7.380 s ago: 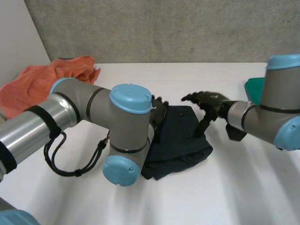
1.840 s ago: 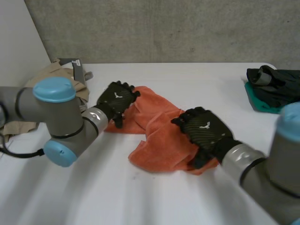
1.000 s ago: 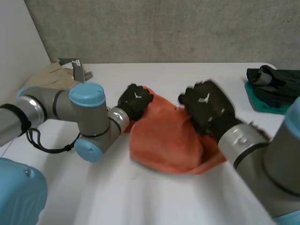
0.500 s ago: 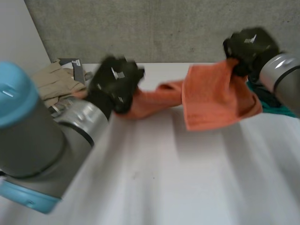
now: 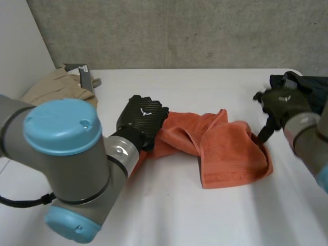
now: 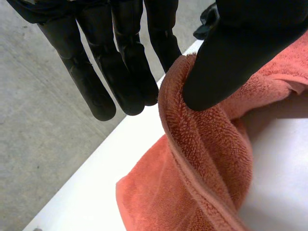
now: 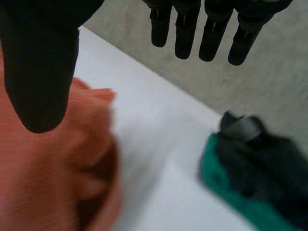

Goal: Fold the laundry.

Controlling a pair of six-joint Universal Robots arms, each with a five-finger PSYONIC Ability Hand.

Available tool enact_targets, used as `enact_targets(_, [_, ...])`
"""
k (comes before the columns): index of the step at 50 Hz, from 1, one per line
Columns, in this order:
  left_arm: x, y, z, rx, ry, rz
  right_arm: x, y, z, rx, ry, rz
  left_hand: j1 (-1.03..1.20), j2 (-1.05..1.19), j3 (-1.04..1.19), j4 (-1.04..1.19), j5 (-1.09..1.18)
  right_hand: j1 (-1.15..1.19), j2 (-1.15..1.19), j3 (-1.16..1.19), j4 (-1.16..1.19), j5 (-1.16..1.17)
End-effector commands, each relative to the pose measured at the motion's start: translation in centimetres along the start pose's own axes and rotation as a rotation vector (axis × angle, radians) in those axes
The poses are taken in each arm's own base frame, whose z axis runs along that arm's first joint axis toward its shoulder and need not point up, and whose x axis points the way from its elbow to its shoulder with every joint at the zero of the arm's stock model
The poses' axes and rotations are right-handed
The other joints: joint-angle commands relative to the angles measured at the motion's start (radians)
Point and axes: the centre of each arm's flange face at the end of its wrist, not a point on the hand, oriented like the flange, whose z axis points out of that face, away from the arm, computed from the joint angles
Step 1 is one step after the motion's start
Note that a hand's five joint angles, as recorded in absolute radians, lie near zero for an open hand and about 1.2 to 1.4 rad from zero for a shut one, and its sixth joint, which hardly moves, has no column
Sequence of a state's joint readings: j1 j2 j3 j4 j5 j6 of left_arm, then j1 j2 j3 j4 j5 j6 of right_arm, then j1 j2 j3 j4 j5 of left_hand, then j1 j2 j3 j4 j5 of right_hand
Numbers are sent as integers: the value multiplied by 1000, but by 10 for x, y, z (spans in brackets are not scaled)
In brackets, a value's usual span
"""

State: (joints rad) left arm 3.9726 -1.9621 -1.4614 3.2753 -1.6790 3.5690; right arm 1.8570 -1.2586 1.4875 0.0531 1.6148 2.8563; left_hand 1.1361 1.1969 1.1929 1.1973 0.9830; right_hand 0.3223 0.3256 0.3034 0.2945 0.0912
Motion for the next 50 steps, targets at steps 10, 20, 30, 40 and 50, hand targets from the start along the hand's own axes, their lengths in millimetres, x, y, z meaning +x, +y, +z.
enact_targets(10, [-7,-10,-12,27,-10,-6,-93,48,-45,52,-244,15,260,199,203,199,239,273,270,292,301,330])
enact_targets(20, [-6,-9,-14,20,-9,-8,-107,71,-2,-1,-191,-42,260,199,203,199,239,478,475,497,506,535])
enact_targets(30, [12,11,-43,-77,70,8,-89,31,4,152,-79,-70,260,199,203,199,239,1074,1071,1093,1102,1130])
enact_targets(40, [41,25,-80,-149,200,50,-72,-34,-52,297,-164,-256,-525,-586,-582,-586,-546,1074,1071,1093,1102,1130])
enact_targets(50, [-11,10,-30,-75,1,-8,-65,-84,-104,482,-301,-267,-923,-983,-979,-984,-944,1074,1071,1093,1102,1130])
